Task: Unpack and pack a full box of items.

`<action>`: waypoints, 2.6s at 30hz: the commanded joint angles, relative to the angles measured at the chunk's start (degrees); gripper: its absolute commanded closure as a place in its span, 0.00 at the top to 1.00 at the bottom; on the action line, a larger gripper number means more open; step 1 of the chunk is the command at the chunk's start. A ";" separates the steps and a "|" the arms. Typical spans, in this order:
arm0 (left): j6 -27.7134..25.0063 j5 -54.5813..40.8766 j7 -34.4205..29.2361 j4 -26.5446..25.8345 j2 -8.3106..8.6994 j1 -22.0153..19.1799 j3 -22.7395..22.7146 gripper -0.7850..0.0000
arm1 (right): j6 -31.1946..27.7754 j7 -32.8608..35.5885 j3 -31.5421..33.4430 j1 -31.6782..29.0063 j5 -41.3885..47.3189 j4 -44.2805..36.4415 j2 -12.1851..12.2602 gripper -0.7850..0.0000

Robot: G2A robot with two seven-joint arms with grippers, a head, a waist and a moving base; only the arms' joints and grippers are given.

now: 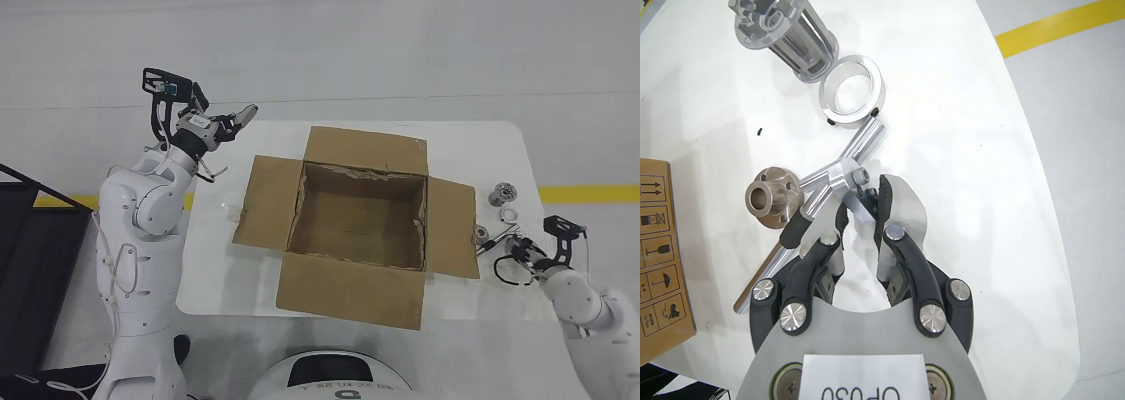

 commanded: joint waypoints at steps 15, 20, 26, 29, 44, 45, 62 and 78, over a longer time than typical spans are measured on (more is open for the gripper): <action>0.00 -0.05 0.00 0.00 0.00 -0.01 -0.04 1.00 | -5.01 -6.25 6.30 -6.67 4.72 -3.93 -0.81 0.50; 0.00 -0.05 0.00 0.00 0.00 -0.01 -0.04 1.00 | -15.77 -11.56 10.32 -12.31 11.06 -7.07 -1.44 0.93; 0.00 -0.05 0.00 0.00 0.00 -0.01 -0.04 1.00 | -31.23 -12.58 12.41 -17.17 15.06 -8.48 -1.89 1.00; 0.00 -0.05 0.00 0.00 0.00 -0.01 -0.04 1.00 | -31.23 -12.58 12.41 -17.17 15.06 -8.48 -1.89 1.00; 0.00 -0.05 0.00 0.00 0.00 -0.01 -0.04 1.00 | -34.92 -3.66 5.69 -14.25 7.06 -13.18 -1.91 1.00; 0.00 -0.05 0.00 0.00 0.00 -0.01 -0.04 1.00 | -34.41 -3.54 5.21 -13.95 6.73 -13.55 -1.95 1.00; 0.00 -0.05 0.00 0.00 0.00 -0.01 -0.04 1.00 | -18.73 -4.96 -6.37 -5.88 -0.28 -23.67 -3.37 0.87; 0.00 -0.05 0.00 0.00 0.00 -0.01 -0.04 1.00 | -27.00 -16.39 9.43 -13.97 13.91 -20.78 -3.98 1.00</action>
